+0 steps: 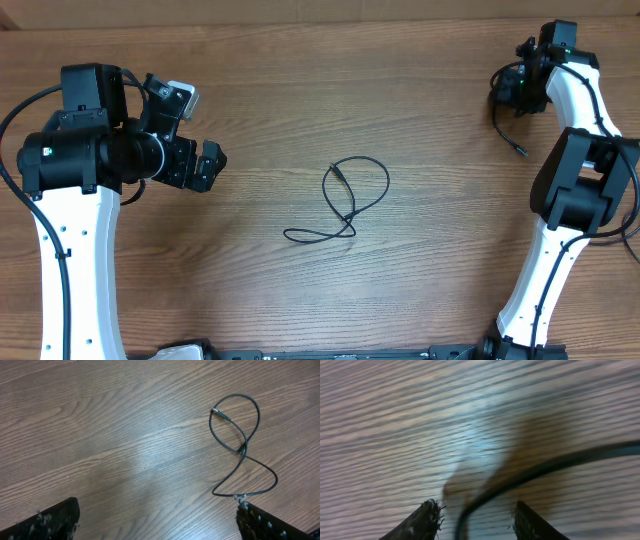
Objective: Untangle cables
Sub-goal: 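Move the right gripper back left toward the small looped black cable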
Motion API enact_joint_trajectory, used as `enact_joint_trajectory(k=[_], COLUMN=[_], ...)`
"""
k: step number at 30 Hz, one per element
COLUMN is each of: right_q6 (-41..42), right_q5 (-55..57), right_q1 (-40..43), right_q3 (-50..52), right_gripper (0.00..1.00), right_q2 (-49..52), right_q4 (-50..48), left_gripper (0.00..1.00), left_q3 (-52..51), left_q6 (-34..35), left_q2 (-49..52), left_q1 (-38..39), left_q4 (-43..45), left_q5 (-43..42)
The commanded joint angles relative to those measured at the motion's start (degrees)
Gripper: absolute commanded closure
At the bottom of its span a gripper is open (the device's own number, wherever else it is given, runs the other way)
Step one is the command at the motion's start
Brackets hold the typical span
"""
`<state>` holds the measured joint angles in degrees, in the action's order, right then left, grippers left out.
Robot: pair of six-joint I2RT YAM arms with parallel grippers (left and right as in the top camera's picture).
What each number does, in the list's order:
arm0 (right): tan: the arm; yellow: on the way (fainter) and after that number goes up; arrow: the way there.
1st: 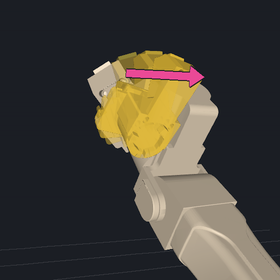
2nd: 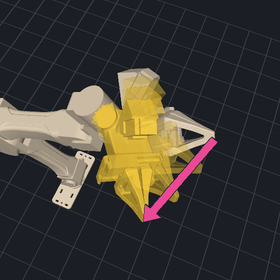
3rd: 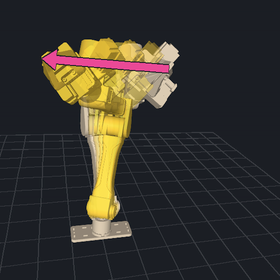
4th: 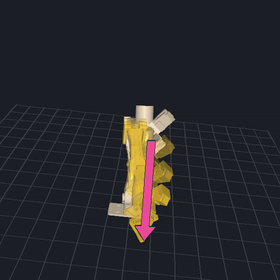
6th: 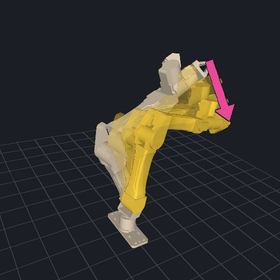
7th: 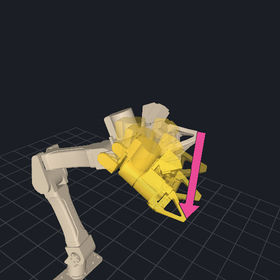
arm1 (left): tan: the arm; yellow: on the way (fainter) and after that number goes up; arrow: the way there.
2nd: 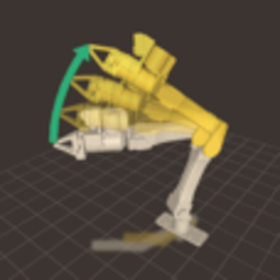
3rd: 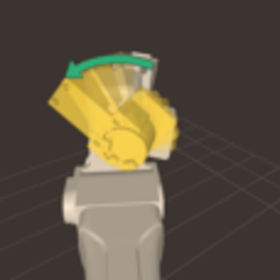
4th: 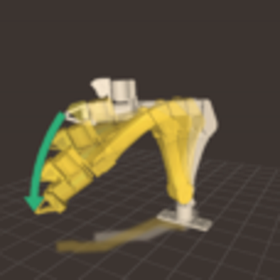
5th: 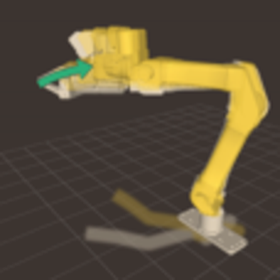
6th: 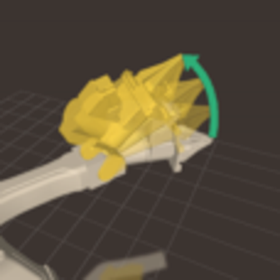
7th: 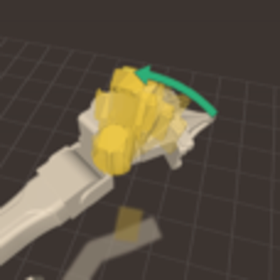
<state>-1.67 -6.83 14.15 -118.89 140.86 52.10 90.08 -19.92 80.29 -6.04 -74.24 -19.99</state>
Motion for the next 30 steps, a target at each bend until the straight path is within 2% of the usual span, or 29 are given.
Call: enact_joint_trajectory(k=[1,6,8,14,21,30], right_q6=[-0.26,-0.24,-0.24,-0.22,-0.22,0.26], right_q5=[3.78,3.80,3.78,3.80,5.20,22.77], right_q1=[-0.37,-0.37,-0.37,-0.37,-0.22,2.47], right_q3=[-0.31,-0.31,-0.31,-0.31,-0.59,-4.42], right_gripper=[0.53,0.68,0.71,0.95,0.96,0.96], right_q2=[-0.35,-0.35,-0.35,-0.35,-0.39,-0.98], right_q4=[-0.20,-0.26,-0.28,-0.22,0.04,5.95], left_gripper=[0.01,0.00,0.00,0.01,0.01,0.00], left_q3=[0.48,0.48,0.48,0.48,0.48,0.48], left_q6=[-0.68,-0.68,-0.68,-0.68,-0.68,-0.68], left_q2=[-0.04,-0.04,-0.04,-0.04,-0.04,-0.04], left_q1=[-0.26,-0.26,-0.26,-0.26,-0.26,-0.26], left_q4=[-0.11,-0.11,-0.11,-0.11,-0.11,-0.11], left_q5=[-0.83,-0.81,-0.81,-0.81,-0.83,-0.81])
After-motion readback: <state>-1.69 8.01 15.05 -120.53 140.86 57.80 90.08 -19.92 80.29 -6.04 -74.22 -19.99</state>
